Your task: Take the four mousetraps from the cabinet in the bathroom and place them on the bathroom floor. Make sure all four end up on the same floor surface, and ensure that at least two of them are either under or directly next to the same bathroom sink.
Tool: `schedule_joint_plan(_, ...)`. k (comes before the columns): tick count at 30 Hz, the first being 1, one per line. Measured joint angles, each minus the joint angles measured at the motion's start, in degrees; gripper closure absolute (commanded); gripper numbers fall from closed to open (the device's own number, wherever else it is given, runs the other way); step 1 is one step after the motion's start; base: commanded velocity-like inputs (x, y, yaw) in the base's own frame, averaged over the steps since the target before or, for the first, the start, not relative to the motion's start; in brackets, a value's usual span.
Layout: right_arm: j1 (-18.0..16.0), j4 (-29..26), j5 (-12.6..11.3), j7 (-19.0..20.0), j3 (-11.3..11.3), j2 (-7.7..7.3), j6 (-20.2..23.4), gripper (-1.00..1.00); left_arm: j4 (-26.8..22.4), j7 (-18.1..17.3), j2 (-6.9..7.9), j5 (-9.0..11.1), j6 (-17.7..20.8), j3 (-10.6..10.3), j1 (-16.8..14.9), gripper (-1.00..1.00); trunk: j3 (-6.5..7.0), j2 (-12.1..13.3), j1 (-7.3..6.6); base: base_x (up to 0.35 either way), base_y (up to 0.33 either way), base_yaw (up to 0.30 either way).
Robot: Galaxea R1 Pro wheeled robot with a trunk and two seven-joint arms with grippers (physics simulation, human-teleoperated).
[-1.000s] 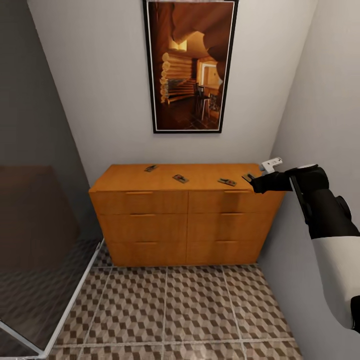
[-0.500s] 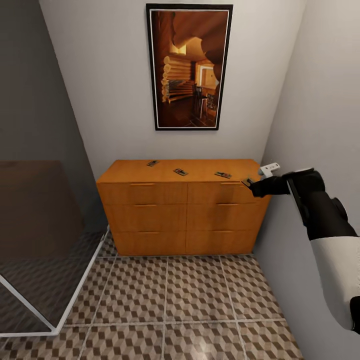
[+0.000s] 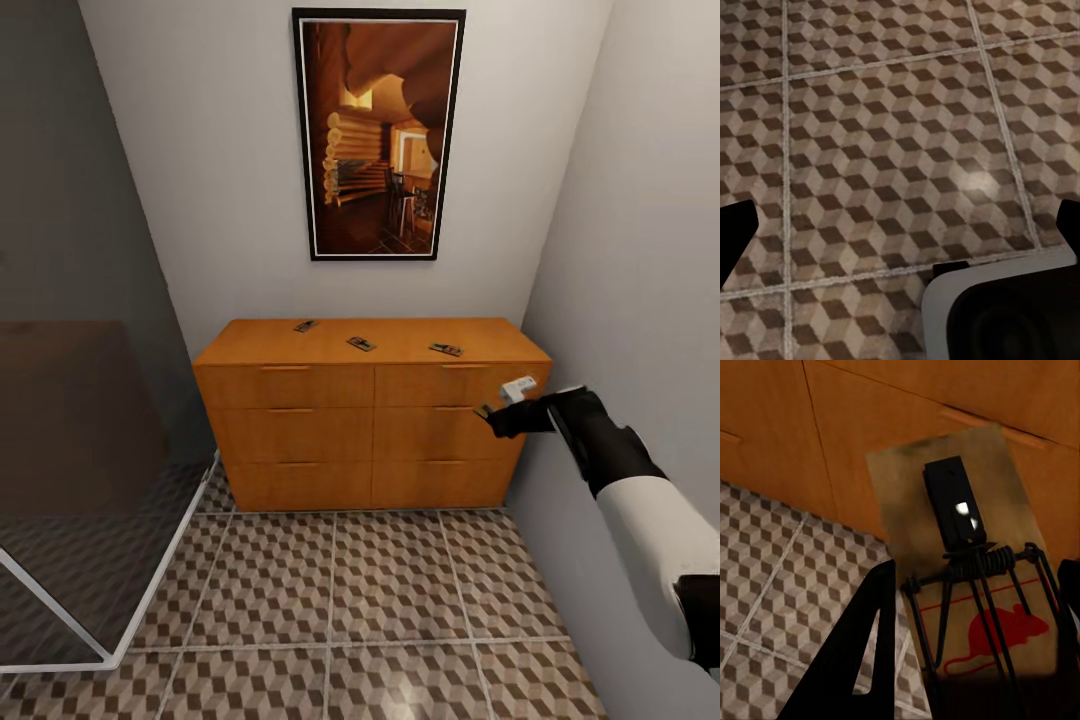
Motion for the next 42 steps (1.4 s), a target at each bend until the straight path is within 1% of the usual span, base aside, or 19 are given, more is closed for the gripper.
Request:
schedule_joint_plan(3,0.0,4.5,-0.1,-2.3,0.0,0.72,-3.7,1.00,0.0,0.0,-0.27,0.0,0.0,0.0,0.0,-1.00,0.00,0.0,0.00,0.000,0.000,0.000)
schedule_joint_plan(9,0.0,14.1,-0.2,-7.0,-0.1,3.12,-11.4,1.00,0.0,0.0,-0.48,0.0,0.0,0.0,0.0,-1.00,0.00,0.0,0.00,0.000,0.000,0.000)
schedule_joint_plan(10,0.0,16.2,-0.2,-8.2,-0.1,3.51,-13.3,1.00,0.0,0.0,-0.49,0.0,0.1,0.0,-0.1,-1.00,0.00,0.0,0.00,0.000,0.000,0.000)
schedule_joint_plan(15,0.0,22.7,-0.1,-11.1,-0.3,4.74,-19.2,1.00,0.0,0.0,-0.50,0.1,0.1,0.0,-0.1,-1.00,0.00,0.0,0.00,0.000,0.000,0.000)
schedule_joint_plan(16,0.0,24.8,0.0,-12.0,-0.3,5.10,-21.1,1.00,0.0,0.0,-0.50,0.1,0.1,0.0,-0.1,-1.00,0.00,0.0,0.00,0.000,0.000,0.000)
schedule_joint_plan(22,0.0,32.4,0.0,-15.1,-0.3,5.83,-29.0,1.00,0.0,0.0,-0.51,0.0,0.1,0.0,-0.1,-1.00,0.00,0.0,0.00,0.000,0.000,0.000)
schedule_joint_plan(24,0.0,34.1,-0.2,-15.4,-0.3,5.85,-30.5,1.00,0.0,0.0,-0.51,0.0,0.1,0.1,-0.1,-1.00,0.00,0.0,0.00,0.000,0.000,0.000)
schedule_joint_plan(26,0.0,36.5,-1.2,-15.7,-0.3,5.85,-32.9,1.00,0.0,0.0,-0.51,0.0,0.1,0.1,-0.1,-1.00,0.00,0.0,0.00,0.000,0.000,0.000)
schedule_joint_plan(27,0.0,38.0,-2.1,-15.9,-0.3,5.85,-34.6,1.00,0.0,0.0,-0.51,0.1,0.1,0.1,-0.1,-1.00,0.00,0.0,0.00,0.000,0.000,0.000)
schedule_joint_plan(29,0.0,39.5,-3.1,-16.3,-0.3,5.86,-36.4,1.00,0.0,0.0,-0.51,0.1,0.2,0.1,-0.1,-1.00,0.00,0.0,0.00,0.000,0.000,0.000)
schedule_joint_plan(32,0.3,41.8,-5.6,-18.4,-0.3,5.91,-40.5,1.00,0.0,0.0,-0.51,0.1,0.1,0.1,-0.1,-1.00,0.00,0.0,0.00,0.000,0.000,0.000)
schedule_joint_plan(34,0.5,42.2,-6.5,-19.5,-0.3,6.00,-42.0,1.00,0.0,0.0,-0.51,0.1,0.1,0.1,-0.1,-1.00,0.00,0.0,0.00,0.000,0.000,0.000)
schedule_joint_plan(36,1.6,42.7,-7.3,-20.9,-0.3,6.49,-44.0,1.00,0.0,0.0,-0.51,0.1,0.1,0.1,-0.1,-1.00,0.00,0.0,0.00,0.000,0.000,0.000)
schedule_joint_plan(41,7.7,42.9,-8.0,-23.7,-0.2,7.88,-49.5,1.00,-0.1,0.0,-0.51,0.1,0.1,0.1,-0.1,-1.00,-0.01,0.0,0.00,0.000,0.000,0.000)
schedule_joint_plan(42,8.4,43.0,-8.1,-24.1,-0.3,8.09,-50.4,1.00,-0.1,0.0,-0.51,0.1,0.1,0.1,-0.1,-1.00,-0.01,0.0,0.00,0.000,0.000,0.000)
